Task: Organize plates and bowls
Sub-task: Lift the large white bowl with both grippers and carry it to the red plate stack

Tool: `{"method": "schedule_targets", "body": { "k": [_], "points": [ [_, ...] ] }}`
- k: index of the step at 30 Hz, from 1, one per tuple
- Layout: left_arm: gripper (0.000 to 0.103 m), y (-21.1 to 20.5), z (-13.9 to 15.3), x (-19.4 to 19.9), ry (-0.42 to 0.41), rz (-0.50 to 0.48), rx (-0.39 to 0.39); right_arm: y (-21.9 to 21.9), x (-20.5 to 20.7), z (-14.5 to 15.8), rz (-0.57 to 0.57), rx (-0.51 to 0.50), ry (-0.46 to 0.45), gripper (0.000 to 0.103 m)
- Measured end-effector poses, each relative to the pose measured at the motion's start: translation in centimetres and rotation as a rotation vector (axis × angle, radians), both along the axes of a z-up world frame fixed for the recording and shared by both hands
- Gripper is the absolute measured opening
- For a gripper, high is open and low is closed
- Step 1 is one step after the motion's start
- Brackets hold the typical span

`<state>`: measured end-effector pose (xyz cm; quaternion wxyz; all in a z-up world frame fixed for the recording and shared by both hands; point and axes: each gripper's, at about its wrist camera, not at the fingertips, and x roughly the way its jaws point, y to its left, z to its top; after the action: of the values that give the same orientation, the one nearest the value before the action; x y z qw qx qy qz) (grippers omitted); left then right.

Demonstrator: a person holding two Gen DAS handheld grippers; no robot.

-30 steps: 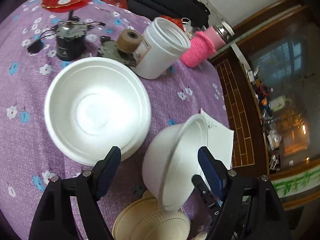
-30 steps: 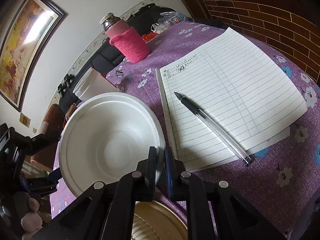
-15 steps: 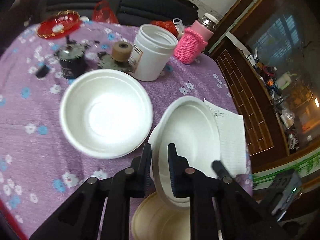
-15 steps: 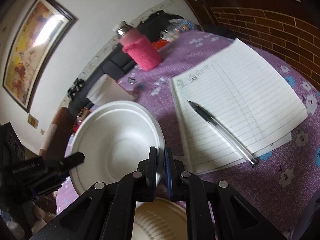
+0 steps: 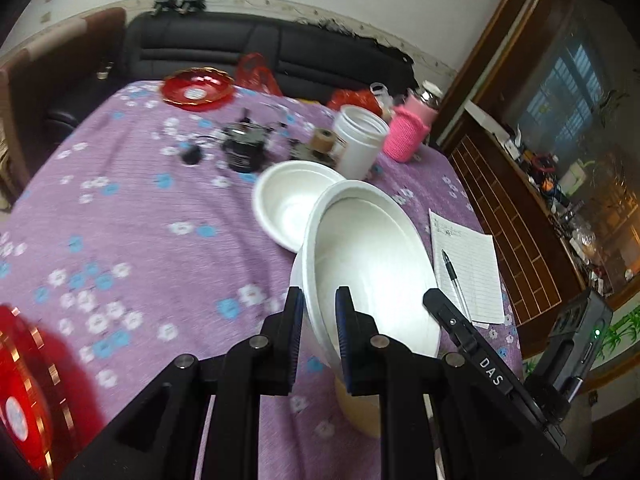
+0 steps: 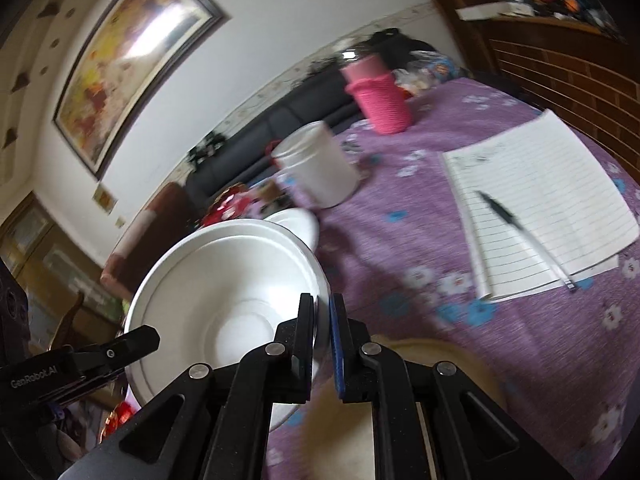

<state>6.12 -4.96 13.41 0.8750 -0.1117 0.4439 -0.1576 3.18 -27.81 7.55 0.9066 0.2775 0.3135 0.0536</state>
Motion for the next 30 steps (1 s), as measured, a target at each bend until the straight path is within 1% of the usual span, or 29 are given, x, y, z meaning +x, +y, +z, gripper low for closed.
{"method": "schedule_targets", "body": {
  "k": [7,14,18,22,30],
  "points": [
    [0.016,5.6,0.8,-4.2,-0.020,0.055,-0.057,5.1,-3.2,1.6,0.078,-0.016,-0.030,0.009],
    [0.016,11.8,0.9,-9.0,-0.040,0.123,-0.145,10.3,-6.0,2.5,0.155,-0.056,-0.027,0.010],
    [0.016,15.0,0.8,-11.0,-0.055,0.168,-0.176,13.5,-7.3,3.3,0.207,-0.089,-0.039,0.010],
    [0.016,18.5,0.6,-12.9,-0.060,0.218,-0.227,16.4,-8.1,3.9,0.249,-0.120,-0.047,0.010],
    [0.016,24.2,0.2,-15.9,-0.081,0.313,-0.304,22.1,-9.6,5.1,0.335,-0.177,-0.074,0.010]
  ]
}}
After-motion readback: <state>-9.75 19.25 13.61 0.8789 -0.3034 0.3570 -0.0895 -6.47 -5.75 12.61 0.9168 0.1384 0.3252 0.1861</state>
